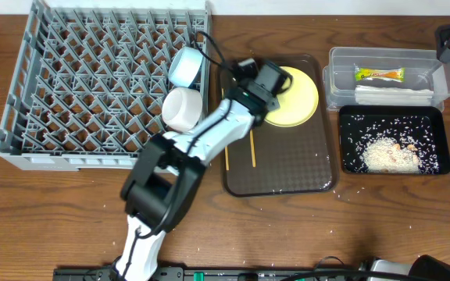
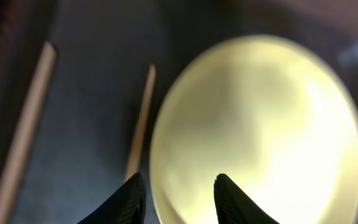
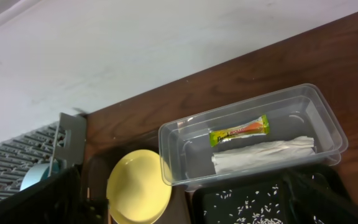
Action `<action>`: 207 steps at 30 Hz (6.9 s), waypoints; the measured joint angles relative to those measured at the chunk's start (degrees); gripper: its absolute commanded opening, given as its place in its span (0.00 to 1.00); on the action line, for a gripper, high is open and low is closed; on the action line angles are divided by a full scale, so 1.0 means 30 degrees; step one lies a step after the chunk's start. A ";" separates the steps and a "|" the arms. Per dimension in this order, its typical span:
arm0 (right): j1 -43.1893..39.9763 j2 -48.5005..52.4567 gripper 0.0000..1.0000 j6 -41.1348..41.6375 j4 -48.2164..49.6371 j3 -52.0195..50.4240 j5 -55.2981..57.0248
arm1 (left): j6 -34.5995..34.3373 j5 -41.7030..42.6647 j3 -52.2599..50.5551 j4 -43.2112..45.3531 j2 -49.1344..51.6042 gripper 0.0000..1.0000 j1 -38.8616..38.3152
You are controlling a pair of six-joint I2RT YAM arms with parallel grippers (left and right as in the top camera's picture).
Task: Sort waste into correct bins and load items into the dishwasher
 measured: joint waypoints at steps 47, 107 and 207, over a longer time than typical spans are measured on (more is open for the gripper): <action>0.0000 0.0000 0.99 0.0000 0.0000 0.0000 0.0000 | 0.0321 -0.1588 -0.0182 0.0219 0.0619 0.07 0.0000; 0.0000 0.0000 0.99 0.0000 0.0000 0.0000 0.0000 | -0.4328 0.1676 0.0335 0.0867 0.2310 0.07 0.0087; 0.0000 0.0000 0.99 0.0000 0.0000 0.0000 0.0000 | -0.4794 0.7373 -0.0918 0.0699 0.1377 0.07 0.1902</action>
